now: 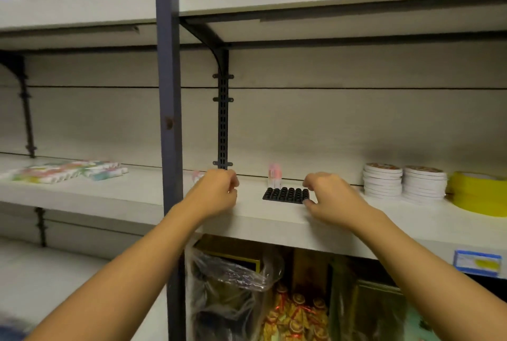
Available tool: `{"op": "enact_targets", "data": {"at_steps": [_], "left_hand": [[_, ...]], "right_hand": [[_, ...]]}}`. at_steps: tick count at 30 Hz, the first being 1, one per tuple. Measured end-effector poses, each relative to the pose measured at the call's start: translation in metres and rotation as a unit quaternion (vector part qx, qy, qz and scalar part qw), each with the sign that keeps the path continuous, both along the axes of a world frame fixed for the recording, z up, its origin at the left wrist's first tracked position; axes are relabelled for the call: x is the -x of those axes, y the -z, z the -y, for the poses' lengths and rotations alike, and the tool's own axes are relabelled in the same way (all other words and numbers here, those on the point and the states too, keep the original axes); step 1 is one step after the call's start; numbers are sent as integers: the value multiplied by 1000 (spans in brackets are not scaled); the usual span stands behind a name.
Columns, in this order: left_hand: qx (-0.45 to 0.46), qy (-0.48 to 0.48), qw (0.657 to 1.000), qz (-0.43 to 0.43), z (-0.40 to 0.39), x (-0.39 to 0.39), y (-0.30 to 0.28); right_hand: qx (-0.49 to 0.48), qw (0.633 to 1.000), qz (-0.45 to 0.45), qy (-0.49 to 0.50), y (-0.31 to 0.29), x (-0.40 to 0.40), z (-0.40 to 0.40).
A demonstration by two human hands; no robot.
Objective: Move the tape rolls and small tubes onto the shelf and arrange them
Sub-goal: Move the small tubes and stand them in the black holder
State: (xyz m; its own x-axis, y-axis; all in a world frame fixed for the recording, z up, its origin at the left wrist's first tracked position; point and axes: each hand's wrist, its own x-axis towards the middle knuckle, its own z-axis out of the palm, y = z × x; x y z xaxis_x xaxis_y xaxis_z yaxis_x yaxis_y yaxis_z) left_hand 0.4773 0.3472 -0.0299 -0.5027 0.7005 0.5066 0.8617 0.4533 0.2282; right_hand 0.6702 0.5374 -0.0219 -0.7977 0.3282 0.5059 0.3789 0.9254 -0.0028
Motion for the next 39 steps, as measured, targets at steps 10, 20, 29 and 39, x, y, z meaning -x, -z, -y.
{"op": "enact_targets", "data": {"at_steps": [10,20,29,39], "left_hand": [[19,-96,995,-21,117,-12,0],[75,-230,967,-81,241,35,-2],[76,-262,960,-68,340,119,-9],[60,-259,963,-39,413,220,-9]], "right_hand": [[18,993,-4,-120,-8,27,82],[20,974,-27,-222,-18,108,191],[-11,976,9,-216,-18,204,284],[9,987,44,-155,-9,288,337]]}}
